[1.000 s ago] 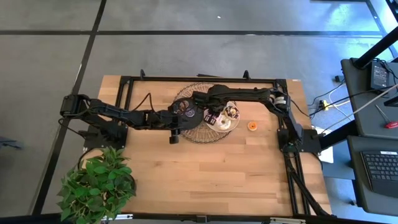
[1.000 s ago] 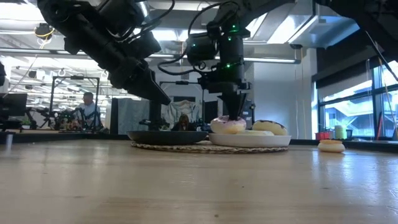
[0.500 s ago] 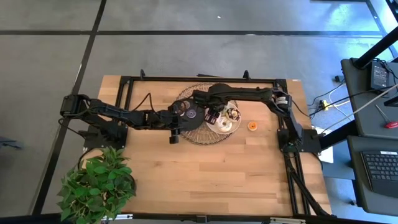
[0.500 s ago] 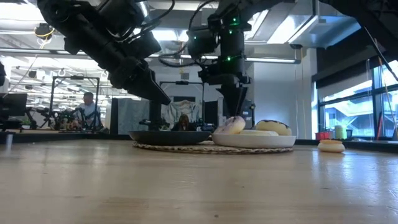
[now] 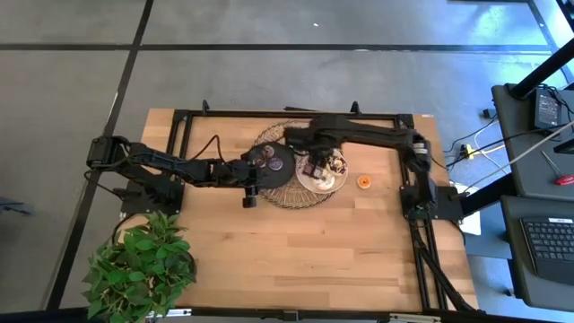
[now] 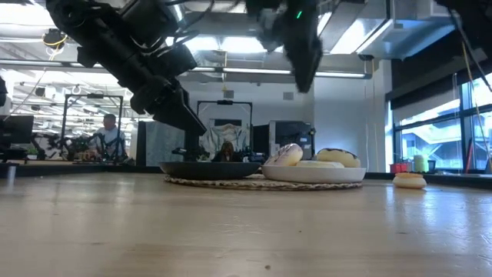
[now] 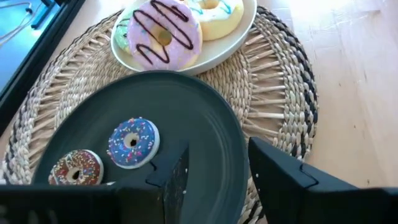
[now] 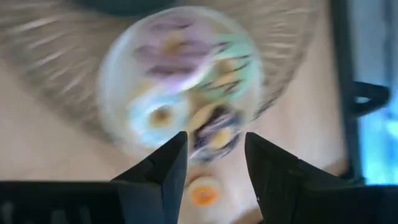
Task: Pick & Place donuts
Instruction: Put the small orange donut on the black plate
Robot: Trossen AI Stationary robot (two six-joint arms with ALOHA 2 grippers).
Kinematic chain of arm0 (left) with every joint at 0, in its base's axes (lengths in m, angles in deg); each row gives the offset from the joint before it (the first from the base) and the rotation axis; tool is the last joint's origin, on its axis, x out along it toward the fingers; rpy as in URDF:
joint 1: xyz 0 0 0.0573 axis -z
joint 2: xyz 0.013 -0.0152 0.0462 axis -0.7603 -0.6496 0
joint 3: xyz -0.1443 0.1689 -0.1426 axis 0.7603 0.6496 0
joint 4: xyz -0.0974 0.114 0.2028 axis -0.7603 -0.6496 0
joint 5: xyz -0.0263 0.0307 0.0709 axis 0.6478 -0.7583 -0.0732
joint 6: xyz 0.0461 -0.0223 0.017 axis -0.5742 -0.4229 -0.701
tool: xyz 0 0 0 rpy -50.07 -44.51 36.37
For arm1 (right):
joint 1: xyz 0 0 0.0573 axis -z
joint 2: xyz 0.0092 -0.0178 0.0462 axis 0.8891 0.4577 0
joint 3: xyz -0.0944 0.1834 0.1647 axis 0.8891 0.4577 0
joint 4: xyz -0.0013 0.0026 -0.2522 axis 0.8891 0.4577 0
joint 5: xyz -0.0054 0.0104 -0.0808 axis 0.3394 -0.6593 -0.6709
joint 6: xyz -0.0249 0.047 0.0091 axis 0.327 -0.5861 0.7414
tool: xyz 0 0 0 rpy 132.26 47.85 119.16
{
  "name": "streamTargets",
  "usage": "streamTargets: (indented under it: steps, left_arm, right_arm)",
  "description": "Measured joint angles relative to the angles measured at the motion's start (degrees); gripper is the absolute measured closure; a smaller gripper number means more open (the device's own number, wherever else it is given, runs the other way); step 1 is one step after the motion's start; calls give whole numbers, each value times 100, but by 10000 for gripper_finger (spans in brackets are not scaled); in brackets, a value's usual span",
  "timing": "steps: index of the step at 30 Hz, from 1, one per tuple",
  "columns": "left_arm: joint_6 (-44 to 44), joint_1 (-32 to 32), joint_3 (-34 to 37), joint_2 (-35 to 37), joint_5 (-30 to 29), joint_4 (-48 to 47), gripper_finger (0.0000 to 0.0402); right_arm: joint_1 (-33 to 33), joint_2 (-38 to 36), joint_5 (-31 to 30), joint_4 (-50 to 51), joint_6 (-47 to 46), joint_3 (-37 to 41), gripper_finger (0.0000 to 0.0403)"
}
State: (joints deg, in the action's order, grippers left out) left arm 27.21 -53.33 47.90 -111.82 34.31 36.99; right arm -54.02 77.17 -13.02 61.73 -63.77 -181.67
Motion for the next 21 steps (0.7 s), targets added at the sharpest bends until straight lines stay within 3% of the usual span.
streamTargets:
  steps: [2,8,15,21]
  left_arm:
    - [0,0,0,2,0,4,238]
    - [0,0,0,2,-200,0,239]
    - [0,0,0,2,-433,45,238]
    - [0,0,0,1,-435,45,239]
  right_arm:
    - [-149,-320,237,-2,-77,282,240]
    - [-514,-1672,-13,-202,-1203,1905,240]
    - [-634,-3463,-10,-1668,-2494,4665,240]
    - [-471,-4216,-9,-2863,-2924,6426,240]
